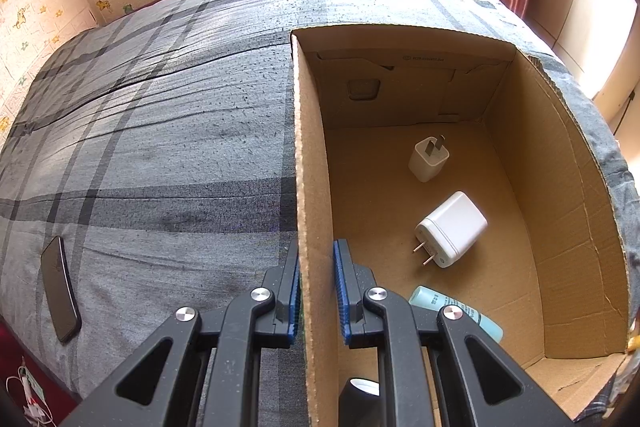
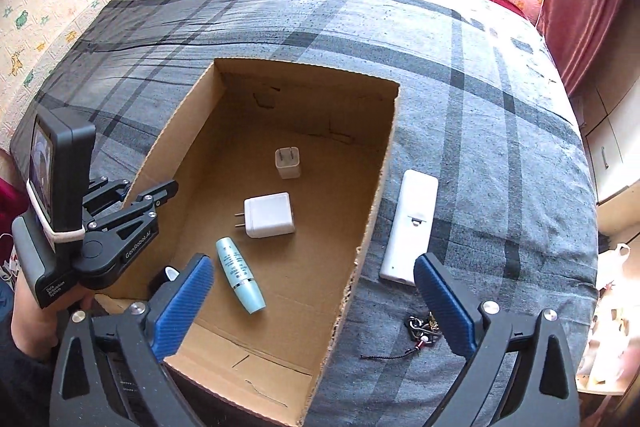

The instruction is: Organize rigid objects

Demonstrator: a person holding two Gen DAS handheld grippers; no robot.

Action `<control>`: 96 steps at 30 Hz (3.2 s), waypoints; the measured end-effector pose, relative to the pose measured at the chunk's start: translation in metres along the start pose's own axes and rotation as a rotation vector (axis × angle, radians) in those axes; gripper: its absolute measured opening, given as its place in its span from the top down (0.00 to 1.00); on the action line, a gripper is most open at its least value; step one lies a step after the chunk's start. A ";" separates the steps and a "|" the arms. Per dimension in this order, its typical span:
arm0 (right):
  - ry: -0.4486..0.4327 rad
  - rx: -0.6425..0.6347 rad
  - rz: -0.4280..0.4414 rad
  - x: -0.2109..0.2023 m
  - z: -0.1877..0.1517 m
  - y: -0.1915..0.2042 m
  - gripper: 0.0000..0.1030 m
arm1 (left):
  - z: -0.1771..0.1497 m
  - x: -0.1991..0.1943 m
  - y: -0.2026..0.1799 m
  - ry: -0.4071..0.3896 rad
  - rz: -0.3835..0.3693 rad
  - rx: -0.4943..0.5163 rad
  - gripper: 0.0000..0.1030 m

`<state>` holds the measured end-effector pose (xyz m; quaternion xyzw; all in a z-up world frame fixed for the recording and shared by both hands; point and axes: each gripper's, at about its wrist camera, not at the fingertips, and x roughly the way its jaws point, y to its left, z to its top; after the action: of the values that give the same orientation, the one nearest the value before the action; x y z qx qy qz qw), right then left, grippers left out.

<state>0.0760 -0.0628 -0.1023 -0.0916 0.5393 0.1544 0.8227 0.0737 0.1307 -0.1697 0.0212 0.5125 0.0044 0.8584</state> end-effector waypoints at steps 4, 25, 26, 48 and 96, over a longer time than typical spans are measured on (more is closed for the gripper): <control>-0.005 0.061 -0.034 -0.003 -0.002 -0.029 0.00 | 0.000 -0.001 -0.001 -0.001 0.000 0.001 0.84; 0.090 0.259 -0.126 0.053 -0.042 -0.127 0.00 | 0.000 -0.002 -0.002 0.000 0.005 0.005 0.84; 0.095 0.262 -0.133 0.058 -0.044 -0.129 0.00 | 0.000 -0.002 -0.002 0.000 0.005 0.005 0.84; 0.170 0.315 -0.120 0.125 -0.077 -0.153 0.12 | -0.001 -0.002 -0.003 0.000 0.010 0.009 0.84; -0.016 0.109 -0.060 0.005 -0.002 -0.071 0.72 | 0.000 -0.001 -0.004 -0.001 0.014 0.010 0.83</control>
<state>0.1011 -0.1292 -0.1086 -0.0614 0.5373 0.1008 0.8351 0.0732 0.1269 -0.1686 0.0291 0.5118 0.0079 0.8586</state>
